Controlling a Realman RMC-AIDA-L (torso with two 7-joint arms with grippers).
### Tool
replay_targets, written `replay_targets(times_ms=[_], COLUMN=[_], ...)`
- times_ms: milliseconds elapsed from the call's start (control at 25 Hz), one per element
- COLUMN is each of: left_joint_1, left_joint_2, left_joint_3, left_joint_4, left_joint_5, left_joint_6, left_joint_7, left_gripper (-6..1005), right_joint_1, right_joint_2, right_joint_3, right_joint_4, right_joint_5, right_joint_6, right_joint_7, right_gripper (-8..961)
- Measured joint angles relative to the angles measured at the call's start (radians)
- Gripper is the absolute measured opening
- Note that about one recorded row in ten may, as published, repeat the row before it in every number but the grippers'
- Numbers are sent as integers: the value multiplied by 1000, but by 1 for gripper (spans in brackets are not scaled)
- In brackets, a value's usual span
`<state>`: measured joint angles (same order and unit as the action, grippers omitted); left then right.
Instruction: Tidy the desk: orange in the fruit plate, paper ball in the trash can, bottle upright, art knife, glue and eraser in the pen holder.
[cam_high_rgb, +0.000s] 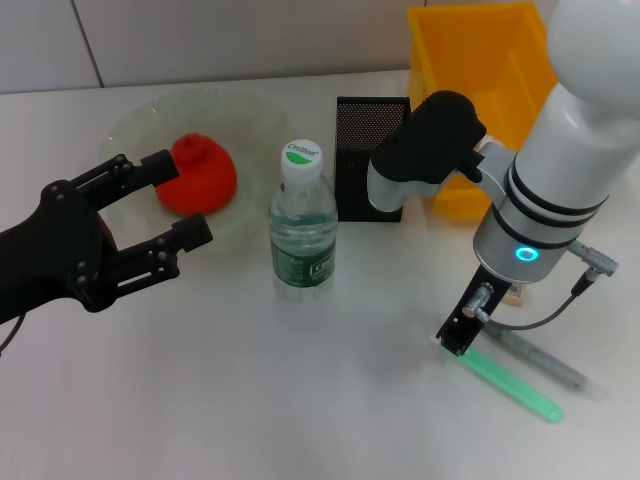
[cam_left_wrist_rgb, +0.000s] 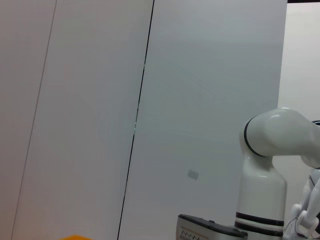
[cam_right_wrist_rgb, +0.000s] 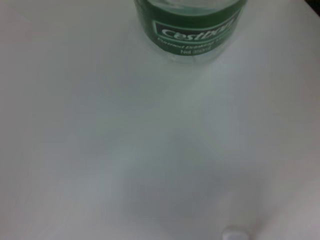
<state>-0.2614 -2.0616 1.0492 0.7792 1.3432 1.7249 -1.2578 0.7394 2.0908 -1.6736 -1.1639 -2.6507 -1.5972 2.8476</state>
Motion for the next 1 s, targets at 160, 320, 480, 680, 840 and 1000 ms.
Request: replay_targets(times_ms=[160, 320, 480, 680, 840, 1000], left_joint_1=[1, 2, 2, 2, 2, 2], left_joint_2=[0, 0, 0, 0, 0, 0], left_joint_3=[0, 0, 0, 0, 0, 0], left_joint_4=[0, 0, 0, 0, 0, 0], left_joint_5=[-2, -3, -3, -2, -1, 0], left_joint_6=[1, 2, 2, 2, 2, 2], left_joint_7=[0, 0, 0, 0, 0, 0], left_gripper=[784, 784, 784, 785, 785, 785], right_joint_1=[0, 0, 0, 0, -3, -5], right_joint_2=[0, 0, 0, 0, 0, -1], right_joint_3=[0, 0, 0, 0, -1, -1], right_joint_4=[0, 2, 4, 4, -3, -20], right_joint_5=[0, 0, 0, -1, -4, -4], right_joint_6=[-4, -8, -10, -11, -11, -20], right_joint_7=[1, 1, 1, 1, 1, 1], right_gripper=[81, 68, 56, 48, 46, 46])
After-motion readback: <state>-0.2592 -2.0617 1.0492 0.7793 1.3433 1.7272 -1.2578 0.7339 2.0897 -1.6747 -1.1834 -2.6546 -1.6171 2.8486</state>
